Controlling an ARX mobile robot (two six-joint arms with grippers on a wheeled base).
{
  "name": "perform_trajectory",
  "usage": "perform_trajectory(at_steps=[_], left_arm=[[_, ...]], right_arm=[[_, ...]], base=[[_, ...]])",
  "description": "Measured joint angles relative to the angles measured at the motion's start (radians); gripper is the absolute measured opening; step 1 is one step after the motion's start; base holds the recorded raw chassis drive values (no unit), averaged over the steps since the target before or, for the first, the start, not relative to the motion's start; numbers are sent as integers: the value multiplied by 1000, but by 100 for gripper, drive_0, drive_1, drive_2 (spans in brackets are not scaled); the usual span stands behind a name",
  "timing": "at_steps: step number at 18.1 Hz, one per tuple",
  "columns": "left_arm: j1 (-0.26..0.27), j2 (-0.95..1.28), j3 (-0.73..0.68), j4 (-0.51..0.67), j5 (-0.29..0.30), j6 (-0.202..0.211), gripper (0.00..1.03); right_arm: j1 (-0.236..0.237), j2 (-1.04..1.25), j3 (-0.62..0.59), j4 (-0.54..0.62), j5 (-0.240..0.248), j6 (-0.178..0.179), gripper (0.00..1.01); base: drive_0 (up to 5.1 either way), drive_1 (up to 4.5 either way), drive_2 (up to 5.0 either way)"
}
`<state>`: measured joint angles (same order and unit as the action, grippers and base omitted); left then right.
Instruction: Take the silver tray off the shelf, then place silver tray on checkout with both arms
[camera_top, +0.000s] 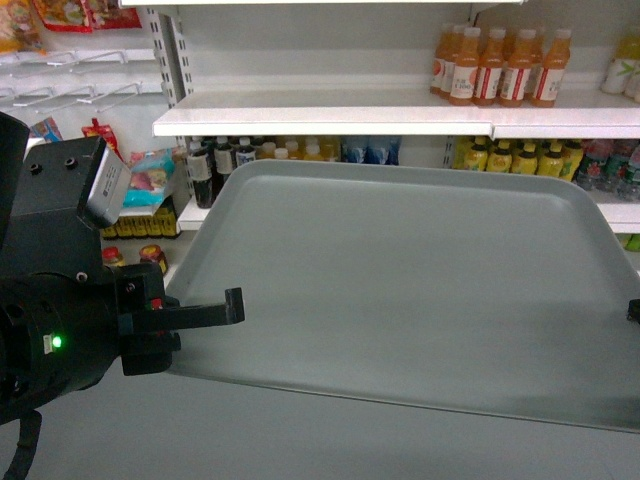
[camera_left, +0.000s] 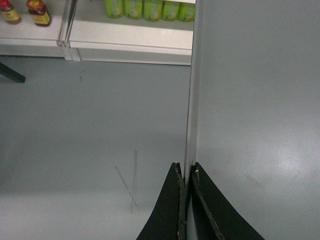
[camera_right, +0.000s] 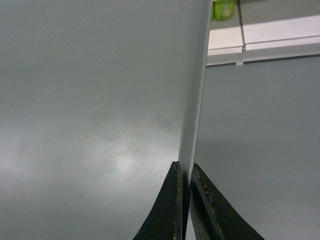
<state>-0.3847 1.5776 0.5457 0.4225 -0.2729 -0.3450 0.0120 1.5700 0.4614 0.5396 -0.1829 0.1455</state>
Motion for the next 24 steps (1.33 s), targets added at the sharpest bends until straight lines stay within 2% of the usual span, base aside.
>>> perform_trajectory(at_steps=[16,24], left_arm=[[0,-1,0,-3,-1,0,3],[0,-2,0,0,-1,0,3]], right_arm=[[0,0,0,-5,0,0,3],[0,-1,-2,-2,0,0,3]], base=[[11,-421,443],[0,0,0]])
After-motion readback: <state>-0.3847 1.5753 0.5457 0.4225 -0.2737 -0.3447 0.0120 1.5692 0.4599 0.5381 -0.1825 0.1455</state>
